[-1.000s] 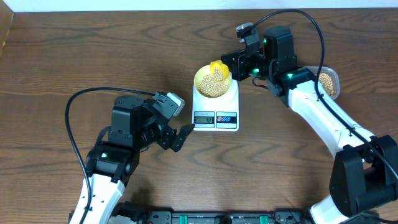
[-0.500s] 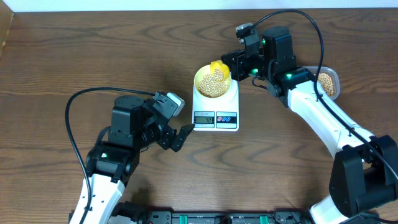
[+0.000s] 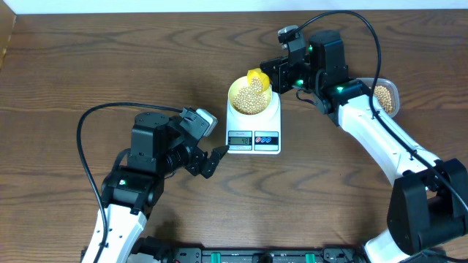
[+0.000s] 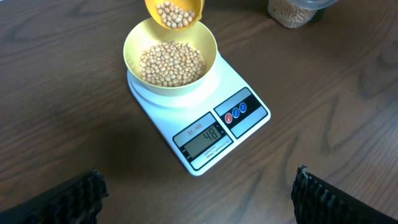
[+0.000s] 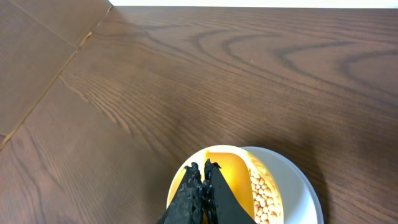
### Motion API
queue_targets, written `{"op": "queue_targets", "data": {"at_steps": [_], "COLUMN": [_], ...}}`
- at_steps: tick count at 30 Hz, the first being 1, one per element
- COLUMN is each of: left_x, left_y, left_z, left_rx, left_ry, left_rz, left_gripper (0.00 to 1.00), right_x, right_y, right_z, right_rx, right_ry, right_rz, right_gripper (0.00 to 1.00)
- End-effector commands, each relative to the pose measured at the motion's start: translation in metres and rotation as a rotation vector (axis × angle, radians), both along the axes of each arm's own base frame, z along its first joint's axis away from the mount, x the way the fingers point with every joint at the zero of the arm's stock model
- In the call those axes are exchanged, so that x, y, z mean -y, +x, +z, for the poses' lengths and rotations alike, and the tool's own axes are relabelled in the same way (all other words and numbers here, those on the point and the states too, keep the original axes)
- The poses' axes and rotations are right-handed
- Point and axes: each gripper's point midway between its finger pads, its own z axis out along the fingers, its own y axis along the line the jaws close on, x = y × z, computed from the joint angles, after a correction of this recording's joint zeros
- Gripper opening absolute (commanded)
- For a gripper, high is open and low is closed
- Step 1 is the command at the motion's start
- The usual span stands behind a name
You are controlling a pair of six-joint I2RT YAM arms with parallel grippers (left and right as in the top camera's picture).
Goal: Scoop item into bowl and weigh 50g on scale
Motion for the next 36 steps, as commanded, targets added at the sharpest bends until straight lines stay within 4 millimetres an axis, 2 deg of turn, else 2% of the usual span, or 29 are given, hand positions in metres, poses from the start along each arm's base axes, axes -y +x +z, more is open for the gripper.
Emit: {"op": "queue_targets", "data": {"at_steps": [1, 13, 17, 33, 36], "left_x": [-0.002, -0.002, -0.002, -0.002, -0.002], "left_y": [0.0, 0.0, 0.0, 0.0, 0.0], "left_z": [-0.004, -0.004, -0.004, -0.004, -0.004], "left_rx": [-0.015, -0.015, -0.014, -0.015, -0.015], "left_ry": [-0.001, -0.001, -0.002, -0.001, -0.001], "left_rz": [0.018, 0.018, 0.018, 0.018, 0.018], "left_gripper": [0.98, 0.98, 0.98, 0.98, 0.98], "right_x": [-0.003, -0.007, 0.002, -0.007, -0.004], "right_y": [-0.002, -0.007, -0.001, -0.007, -0.01], "right_z": [-0.006, -0.009, -0.013, -0.012, -0.019], "right_rx": [-0.018, -0.038, -0.036, -0.048, -0.067], "right_ry": [-0.001, 0.001, -0.033, -0.013, -0.04], "right_rz": [0.003, 0.02, -0.028, -0.005, -0.01], "right_gripper": [0.01, 0.01, 0.01, 0.01, 0.01]}}
